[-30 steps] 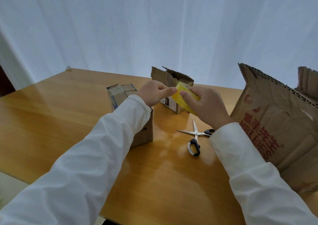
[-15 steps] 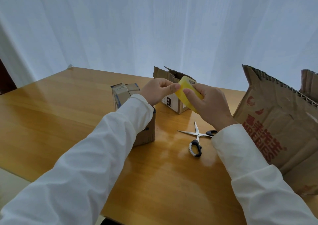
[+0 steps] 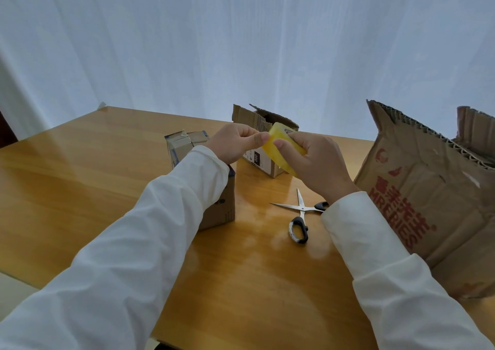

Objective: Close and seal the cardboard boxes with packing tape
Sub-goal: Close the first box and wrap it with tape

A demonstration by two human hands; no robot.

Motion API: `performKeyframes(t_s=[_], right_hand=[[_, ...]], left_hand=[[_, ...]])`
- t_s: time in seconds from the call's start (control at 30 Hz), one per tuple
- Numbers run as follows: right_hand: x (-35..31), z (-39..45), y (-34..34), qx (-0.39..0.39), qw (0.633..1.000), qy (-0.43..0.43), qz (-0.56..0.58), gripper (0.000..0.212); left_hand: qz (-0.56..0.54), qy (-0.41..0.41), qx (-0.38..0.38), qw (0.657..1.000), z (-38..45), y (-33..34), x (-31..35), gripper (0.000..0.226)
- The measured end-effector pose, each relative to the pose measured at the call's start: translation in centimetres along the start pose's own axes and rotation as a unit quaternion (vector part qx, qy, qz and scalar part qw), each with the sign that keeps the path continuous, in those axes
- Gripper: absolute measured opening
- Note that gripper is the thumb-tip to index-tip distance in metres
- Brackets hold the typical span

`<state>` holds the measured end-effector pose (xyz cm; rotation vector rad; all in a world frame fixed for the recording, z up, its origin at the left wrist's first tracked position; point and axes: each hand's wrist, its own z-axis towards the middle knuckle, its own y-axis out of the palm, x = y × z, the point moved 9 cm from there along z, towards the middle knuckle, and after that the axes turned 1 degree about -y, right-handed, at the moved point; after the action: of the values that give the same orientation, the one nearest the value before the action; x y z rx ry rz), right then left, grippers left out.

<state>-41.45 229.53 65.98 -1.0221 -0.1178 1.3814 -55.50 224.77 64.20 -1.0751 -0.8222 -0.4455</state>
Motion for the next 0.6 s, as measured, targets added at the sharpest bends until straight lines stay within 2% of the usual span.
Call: performKeyframes(t_s=[0.17,0.27,0.37,0.5,0.6], right_hand=[[0.2,0.0,0.0,-0.004,1.0,0.0,-0.019,0.053],[0.1,0.0,-0.2,-0.003,1.0,0.0,-0.004,0.057],[-0.2,0.0,-0.2,-0.01,1.0,-0.007,-0.019,0.057],[-0.1,-0.1,0.3,-0.03,0.998,-0.011,-0.055,0.047],[0.0,-0.1,0.3,-0.027,0.998,-0.012,-0.056,0.049]], left_hand=[[-0.023,0.01,-0.012,1.0,0.0,0.5,0.5,0.028],[-0.068,0.003,0.014,0.998,-0.1,0.1,0.2,0.02],[-0.069,0.006,0.028,0.997,-0.3,-0.1,0.5,0.02],[-0.055,0.009,0.046,0.997,-0.5,-0.6,0.3,0.028],[-0.049,-0.001,0.03,0.998,-0.4,-0.4,0.2,0.028]])
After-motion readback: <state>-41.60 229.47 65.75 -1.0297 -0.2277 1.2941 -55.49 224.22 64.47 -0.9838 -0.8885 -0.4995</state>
